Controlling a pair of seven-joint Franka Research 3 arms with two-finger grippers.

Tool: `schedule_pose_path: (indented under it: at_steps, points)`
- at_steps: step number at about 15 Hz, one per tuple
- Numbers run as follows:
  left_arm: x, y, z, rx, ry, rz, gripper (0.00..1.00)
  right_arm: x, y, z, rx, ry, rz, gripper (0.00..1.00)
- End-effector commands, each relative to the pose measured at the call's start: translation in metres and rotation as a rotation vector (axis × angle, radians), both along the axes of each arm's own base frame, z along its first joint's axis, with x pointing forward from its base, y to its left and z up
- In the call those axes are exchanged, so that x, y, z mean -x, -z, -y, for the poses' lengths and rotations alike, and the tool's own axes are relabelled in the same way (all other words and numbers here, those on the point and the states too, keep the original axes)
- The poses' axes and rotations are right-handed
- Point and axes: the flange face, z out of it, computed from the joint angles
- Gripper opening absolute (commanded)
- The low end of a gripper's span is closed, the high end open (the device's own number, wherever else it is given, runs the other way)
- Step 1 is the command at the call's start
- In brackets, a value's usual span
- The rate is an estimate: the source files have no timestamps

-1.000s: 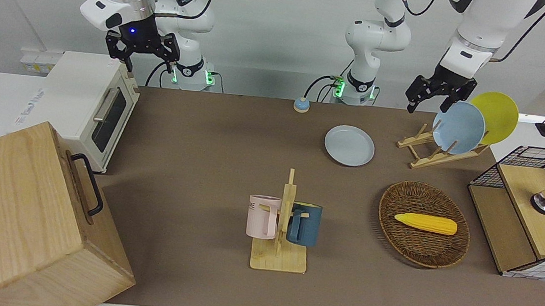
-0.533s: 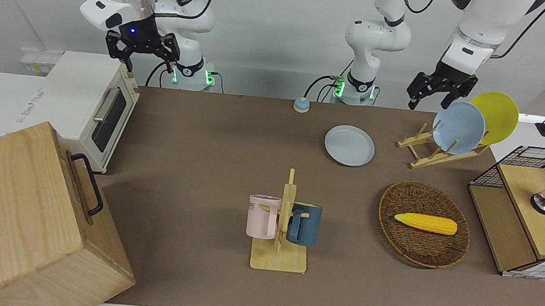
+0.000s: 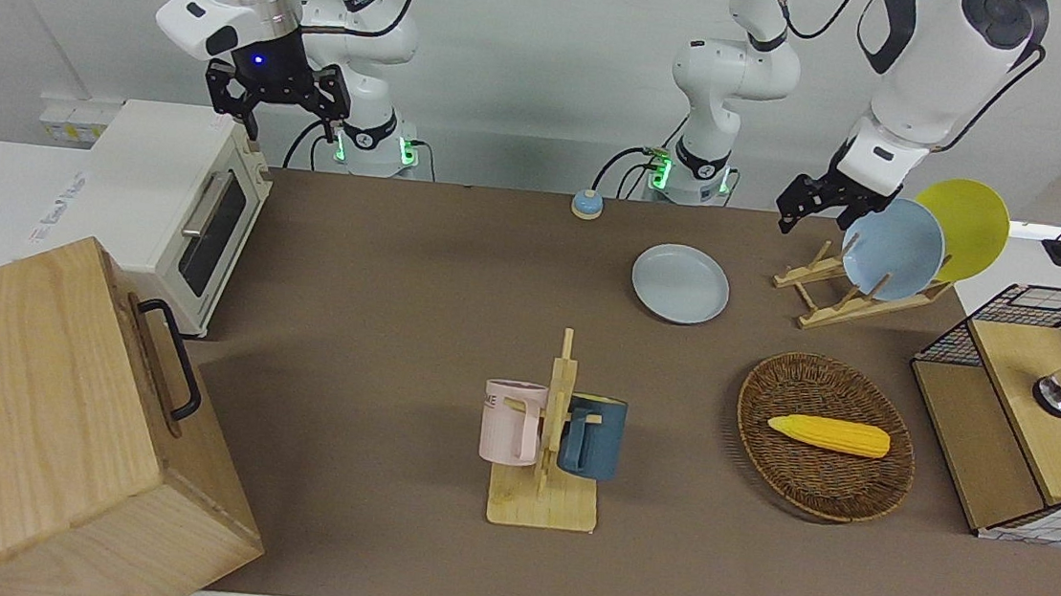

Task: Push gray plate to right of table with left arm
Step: 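Move the left gripper toward the gray plate's edge nearest the basket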

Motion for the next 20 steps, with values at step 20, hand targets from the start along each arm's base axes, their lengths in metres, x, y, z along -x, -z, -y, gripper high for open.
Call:
schedule_pose_path:
  at_steps: [20]
  points:
    - [0.102, 0.236, -0.007, 0.084, -0.027, -0.02, 0.86, 0.005, -0.002, 0.001, 0.001, -0.004, -0.006, 0.996]
